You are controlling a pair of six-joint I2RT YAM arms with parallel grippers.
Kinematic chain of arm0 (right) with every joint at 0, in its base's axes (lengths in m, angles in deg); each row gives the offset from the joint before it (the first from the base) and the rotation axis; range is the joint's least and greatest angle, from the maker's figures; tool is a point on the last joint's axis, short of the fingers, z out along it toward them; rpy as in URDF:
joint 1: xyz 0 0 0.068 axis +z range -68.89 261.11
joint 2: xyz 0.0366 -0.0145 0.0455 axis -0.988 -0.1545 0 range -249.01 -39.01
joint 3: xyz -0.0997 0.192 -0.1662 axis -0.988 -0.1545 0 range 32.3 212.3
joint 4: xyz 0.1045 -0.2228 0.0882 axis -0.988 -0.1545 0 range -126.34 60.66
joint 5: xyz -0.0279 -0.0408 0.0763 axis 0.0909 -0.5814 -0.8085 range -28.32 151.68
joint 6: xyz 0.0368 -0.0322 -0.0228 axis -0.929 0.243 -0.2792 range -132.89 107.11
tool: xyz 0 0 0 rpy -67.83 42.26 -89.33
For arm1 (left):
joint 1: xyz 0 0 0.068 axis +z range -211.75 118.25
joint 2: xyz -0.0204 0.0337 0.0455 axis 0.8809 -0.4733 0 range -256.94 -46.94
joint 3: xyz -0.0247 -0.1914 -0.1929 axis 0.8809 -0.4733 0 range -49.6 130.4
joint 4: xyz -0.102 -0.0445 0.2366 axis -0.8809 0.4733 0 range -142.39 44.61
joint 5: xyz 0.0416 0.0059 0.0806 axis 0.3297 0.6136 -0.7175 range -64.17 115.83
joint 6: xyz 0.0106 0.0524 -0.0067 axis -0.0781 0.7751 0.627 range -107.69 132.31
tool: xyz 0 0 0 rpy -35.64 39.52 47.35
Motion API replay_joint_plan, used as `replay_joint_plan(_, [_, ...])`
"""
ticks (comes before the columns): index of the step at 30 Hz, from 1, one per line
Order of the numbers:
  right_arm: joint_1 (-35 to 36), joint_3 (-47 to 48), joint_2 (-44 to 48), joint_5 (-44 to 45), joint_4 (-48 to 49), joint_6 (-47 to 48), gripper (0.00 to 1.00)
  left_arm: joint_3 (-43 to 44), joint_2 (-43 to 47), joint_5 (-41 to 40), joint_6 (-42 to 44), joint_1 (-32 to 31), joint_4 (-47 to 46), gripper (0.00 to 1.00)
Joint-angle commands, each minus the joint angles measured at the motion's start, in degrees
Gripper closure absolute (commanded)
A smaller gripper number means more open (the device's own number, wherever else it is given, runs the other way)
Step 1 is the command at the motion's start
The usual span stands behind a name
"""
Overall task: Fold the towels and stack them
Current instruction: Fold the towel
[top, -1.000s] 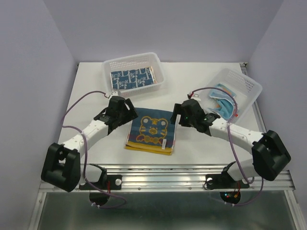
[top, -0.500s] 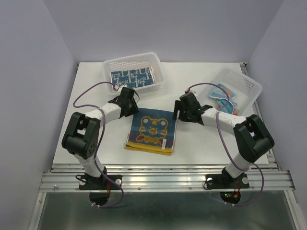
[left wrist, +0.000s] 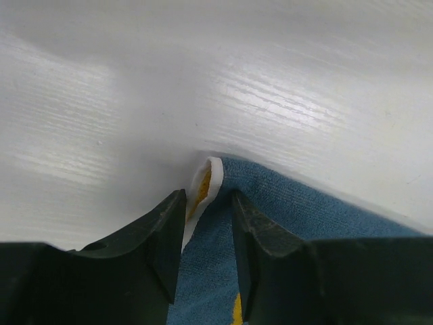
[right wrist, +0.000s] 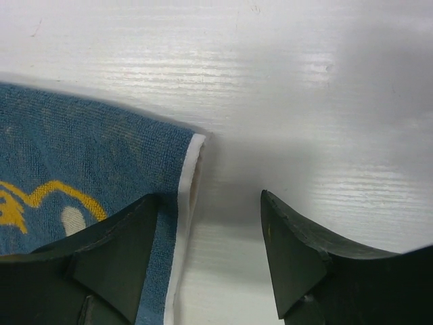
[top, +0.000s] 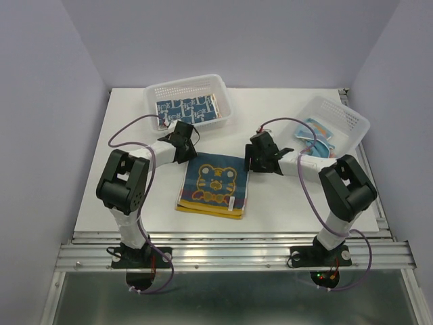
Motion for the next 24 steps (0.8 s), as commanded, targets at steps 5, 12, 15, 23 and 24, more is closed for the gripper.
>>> replay_joint_plan(5, [-0.5,4.72,-2.42,3.1,4.52,3.15,0.36,3.76,-2.71,-0.52,-0.99,-0.07,0.17,0.56])
replay_joint_plan(12, [-0.5,5.95,-5.58,4.07,5.94,5.08,0.42,4.11,-3.06,-0.43,-1.52,-0.07,0.08,0.56])
replay_joint_plan(15, [-0.41,6.75,-6.73,4.51,5.85,5.61,0.47,4.55,-3.15,-1.05,-2.13,0.02,0.43,0.56])
replay_joint_plan(23, [-0.5,6.31,-7.35,3.72,8.22,9.2,0.76,5.52,-3.59,-1.22,-2.75,0.02,0.96,0.56])
replay_joint_plan(24, [-0.5,6.39,-7.52,3.02,8.22,9.82,0.78,5.69,-3.59,-1.05,-2.75,0.02,0.79,0.56])
